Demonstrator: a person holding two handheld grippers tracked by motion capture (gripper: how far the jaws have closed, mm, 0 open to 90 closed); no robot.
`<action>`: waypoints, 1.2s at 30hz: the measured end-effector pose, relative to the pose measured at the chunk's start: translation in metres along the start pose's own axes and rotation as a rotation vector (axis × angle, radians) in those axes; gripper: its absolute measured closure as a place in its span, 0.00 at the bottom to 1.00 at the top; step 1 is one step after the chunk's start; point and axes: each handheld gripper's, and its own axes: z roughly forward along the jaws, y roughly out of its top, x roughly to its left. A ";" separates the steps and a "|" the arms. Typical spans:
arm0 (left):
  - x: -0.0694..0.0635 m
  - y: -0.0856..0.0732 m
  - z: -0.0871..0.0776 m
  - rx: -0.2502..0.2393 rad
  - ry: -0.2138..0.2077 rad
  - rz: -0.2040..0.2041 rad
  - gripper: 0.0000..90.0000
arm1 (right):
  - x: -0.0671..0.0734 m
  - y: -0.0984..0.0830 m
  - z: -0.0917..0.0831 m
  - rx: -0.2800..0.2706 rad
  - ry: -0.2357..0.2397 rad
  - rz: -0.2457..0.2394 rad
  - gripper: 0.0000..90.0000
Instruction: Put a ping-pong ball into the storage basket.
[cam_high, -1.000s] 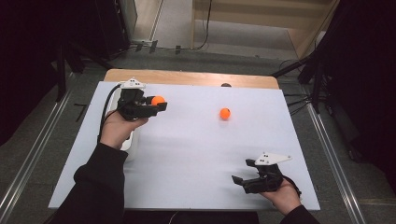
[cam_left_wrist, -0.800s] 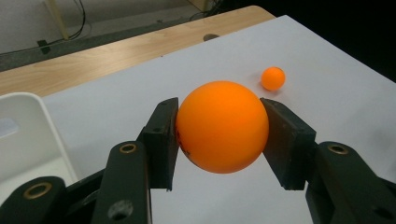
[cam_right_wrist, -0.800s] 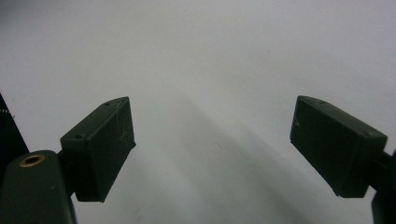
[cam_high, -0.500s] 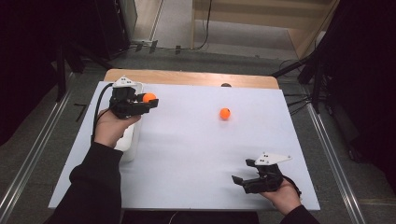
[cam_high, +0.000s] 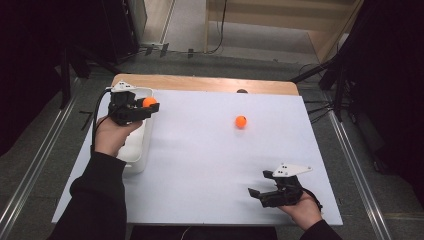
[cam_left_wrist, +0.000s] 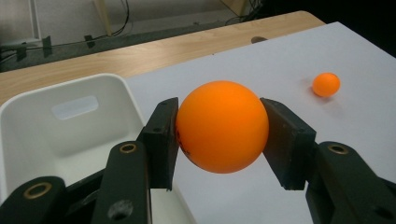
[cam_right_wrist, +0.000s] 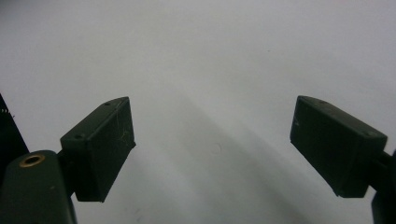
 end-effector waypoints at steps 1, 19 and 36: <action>0.001 0.000 0.000 0.002 0.008 -0.002 0.56 | 0.000 0.000 0.000 0.000 0.001 -0.004 0.14; 0.021 -0.005 -0.005 0.003 0.104 -0.039 0.56 | 0.000 0.000 0.001 0.003 0.001 -0.002 0.14; 0.031 -0.015 0.004 0.010 0.171 -0.085 0.56 | 0.000 0.000 0.001 0.002 0.000 -0.001 0.14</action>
